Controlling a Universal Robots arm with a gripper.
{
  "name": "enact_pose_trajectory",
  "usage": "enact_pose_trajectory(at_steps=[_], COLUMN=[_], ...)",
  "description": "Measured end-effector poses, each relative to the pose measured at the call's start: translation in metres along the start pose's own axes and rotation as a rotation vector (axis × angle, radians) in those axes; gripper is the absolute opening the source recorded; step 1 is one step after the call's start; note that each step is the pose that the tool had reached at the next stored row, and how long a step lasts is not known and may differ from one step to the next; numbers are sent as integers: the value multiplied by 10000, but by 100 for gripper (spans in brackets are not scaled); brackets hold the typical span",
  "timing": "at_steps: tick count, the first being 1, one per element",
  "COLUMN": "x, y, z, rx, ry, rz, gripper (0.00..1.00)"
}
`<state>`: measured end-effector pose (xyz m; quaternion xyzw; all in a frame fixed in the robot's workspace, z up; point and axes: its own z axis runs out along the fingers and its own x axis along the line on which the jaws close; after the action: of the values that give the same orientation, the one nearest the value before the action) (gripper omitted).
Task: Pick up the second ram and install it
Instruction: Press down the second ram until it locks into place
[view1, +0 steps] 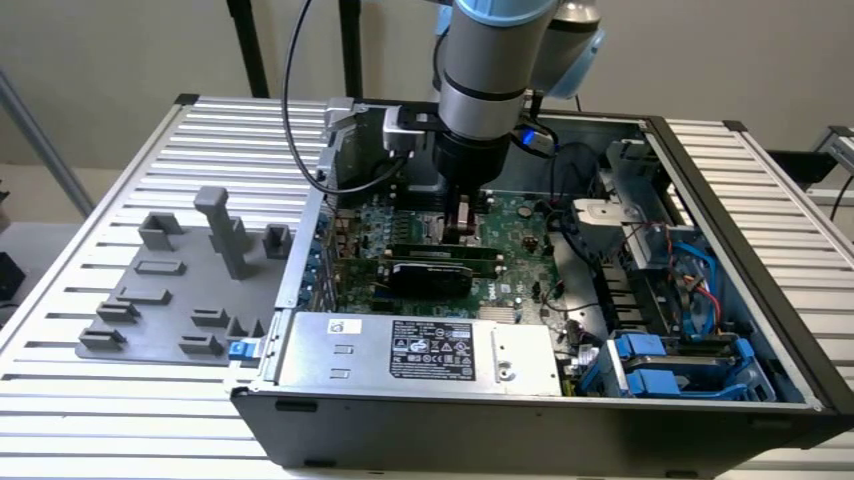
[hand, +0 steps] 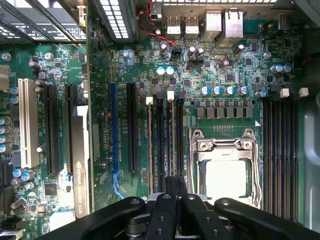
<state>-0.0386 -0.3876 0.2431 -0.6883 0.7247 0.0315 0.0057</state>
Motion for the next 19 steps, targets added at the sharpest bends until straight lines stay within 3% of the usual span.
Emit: enact_pose_trajectory(at_steps=[8,15,17,19], x=[-9,-7,-9,-14], y=[28,33,34,37], z=[102,177,165,80], rx=[91,111,114,115], ry=[-5,-3,-8,-11], rz=[-5,-6,-5,-5], gripper=[11,11,11,11])
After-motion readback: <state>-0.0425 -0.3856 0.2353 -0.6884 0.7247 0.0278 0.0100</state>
